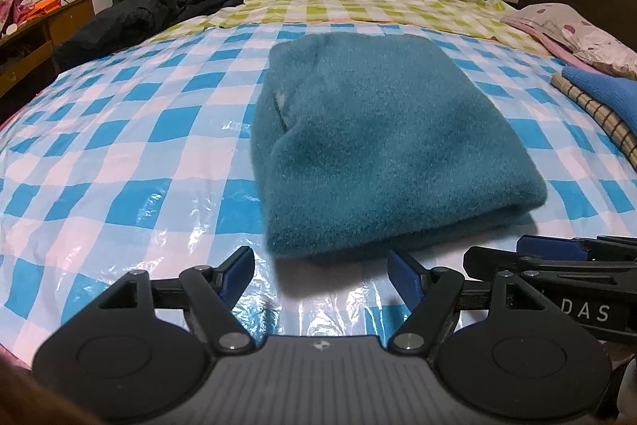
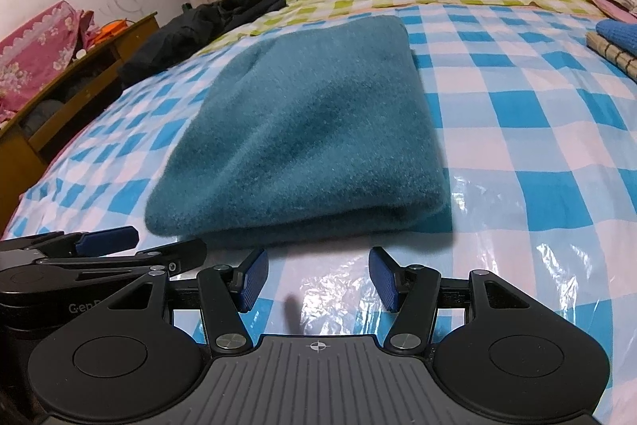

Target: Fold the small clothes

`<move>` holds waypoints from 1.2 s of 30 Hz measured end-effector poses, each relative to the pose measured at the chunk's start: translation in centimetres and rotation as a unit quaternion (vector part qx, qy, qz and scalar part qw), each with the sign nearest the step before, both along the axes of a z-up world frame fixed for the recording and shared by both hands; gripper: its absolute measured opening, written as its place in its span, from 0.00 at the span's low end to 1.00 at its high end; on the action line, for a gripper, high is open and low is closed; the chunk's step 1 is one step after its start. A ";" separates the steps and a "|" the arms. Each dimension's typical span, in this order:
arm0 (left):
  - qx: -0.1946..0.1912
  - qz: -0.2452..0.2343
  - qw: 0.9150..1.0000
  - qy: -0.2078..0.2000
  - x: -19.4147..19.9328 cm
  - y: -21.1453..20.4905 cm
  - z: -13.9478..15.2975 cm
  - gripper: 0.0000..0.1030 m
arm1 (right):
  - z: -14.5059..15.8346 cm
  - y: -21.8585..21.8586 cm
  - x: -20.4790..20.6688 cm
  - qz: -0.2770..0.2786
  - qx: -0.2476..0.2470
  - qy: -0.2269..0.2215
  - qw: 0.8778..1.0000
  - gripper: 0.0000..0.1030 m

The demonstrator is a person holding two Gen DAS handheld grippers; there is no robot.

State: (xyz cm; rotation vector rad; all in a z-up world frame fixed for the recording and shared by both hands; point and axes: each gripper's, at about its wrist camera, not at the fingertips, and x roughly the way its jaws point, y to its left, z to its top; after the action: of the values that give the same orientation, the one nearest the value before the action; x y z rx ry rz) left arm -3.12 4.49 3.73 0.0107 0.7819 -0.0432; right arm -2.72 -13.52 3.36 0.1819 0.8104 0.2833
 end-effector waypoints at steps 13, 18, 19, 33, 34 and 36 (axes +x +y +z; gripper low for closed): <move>-0.002 0.002 1.000 -0.005 -0.4 -0.1 0.2 0.76 | 0.0 -0.2 -0.1 -0.001 0.004 0.000 1.000 0.55; -0.003 0.005 1.000 -0.003 -0.4 -0.1 0.1 0.77 | 0.0 -0.3 -0.1 -0.002 0.004 0.000 1.000 0.55; -0.002 0.005 1.000 -0.003 -0.4 -0.2 0.1 0.77 | 0.0 -0.3 -0.1 -0.001 0.004 0.000 1.000 0.55; -0.005 0.007 1.000 -0.004 -0.7 0.0 0.0 0.77 | -0.1 -0.4 -0.5 -0.002 0.007 -0.001 1.000 0.55; -0.006 0.007 1.000 -0.003 -0.7 0.0 0.0 0.77 | -0.1 -0.4 -0.5 -0.002 0.007 0.000 1.000 0.55; -0.006 0.007 1.000 0.001 -0.6 0.0 -0.1 0.77 | -0.2 -0.4 -0.5 -0.002 0.008 0.002 1.000 0.55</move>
State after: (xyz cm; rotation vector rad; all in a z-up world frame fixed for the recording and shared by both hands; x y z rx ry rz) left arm -3.76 4.47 3.63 -0.0068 0.7827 -0.0345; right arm -3.21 -13.90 3.19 0.1999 0.8106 0.2852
